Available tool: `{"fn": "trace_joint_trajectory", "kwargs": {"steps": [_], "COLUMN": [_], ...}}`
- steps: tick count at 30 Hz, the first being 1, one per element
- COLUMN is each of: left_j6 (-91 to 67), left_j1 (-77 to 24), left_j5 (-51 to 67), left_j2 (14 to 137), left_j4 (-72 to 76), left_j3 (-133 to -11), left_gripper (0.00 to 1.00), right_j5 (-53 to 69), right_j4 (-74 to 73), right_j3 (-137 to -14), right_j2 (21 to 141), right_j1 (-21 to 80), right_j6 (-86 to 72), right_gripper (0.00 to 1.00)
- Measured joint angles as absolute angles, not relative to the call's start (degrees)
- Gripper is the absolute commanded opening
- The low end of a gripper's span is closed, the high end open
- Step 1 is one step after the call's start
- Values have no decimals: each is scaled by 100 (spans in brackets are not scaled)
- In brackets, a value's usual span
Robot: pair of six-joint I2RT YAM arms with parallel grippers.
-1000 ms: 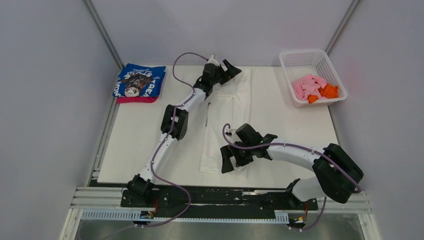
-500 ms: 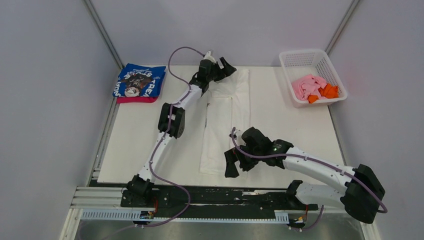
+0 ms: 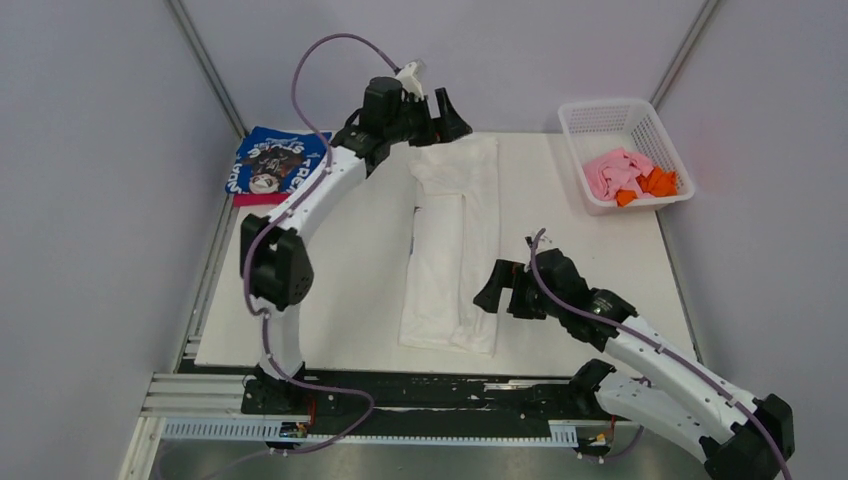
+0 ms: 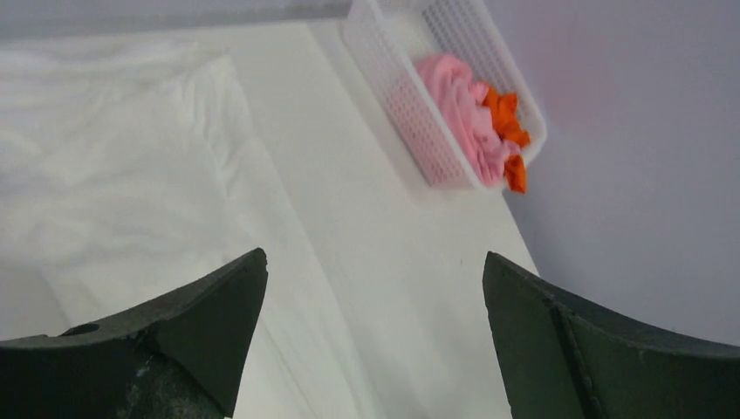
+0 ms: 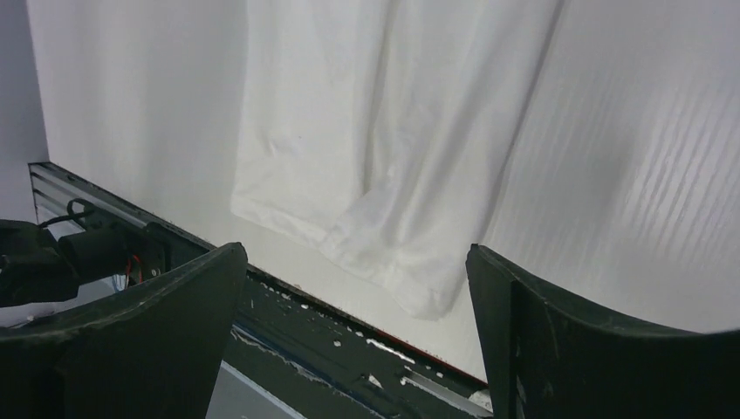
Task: Fold and stack the t-shirts
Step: Rotate the tshirt 90 degrees, then grab the bottom of the folded rectangular tshirt with both arms
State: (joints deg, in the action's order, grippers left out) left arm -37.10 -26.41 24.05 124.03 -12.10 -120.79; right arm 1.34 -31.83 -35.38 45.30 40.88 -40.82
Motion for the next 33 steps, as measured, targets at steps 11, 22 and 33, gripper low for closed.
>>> {"fn": "trace_joint_trajectory", "kwargs": {"steps": [11,22,33], "left_j6": [-4051,-5400,-5544], "left_j1": [-4554,-5205,-5266], "left_j5": [257,298,399], "left_j2": [6309,5627,6785], "left_j4": [-2285,-2484,-1833], "left_j3": [-4724,-2895,-2888], "left_gripper": [98,83,59], "right_j5": [1168,1638,1706], "right_j4": [-3483,-3017,-2639], "right_j3": [-3087,-2523,-2255], "right_j2": [5714,6110,6237], "right_j1": [4040,4042,4084], "right_j6": [-4357,-4574,-4947], "right_gripper": [66,50,15]}}
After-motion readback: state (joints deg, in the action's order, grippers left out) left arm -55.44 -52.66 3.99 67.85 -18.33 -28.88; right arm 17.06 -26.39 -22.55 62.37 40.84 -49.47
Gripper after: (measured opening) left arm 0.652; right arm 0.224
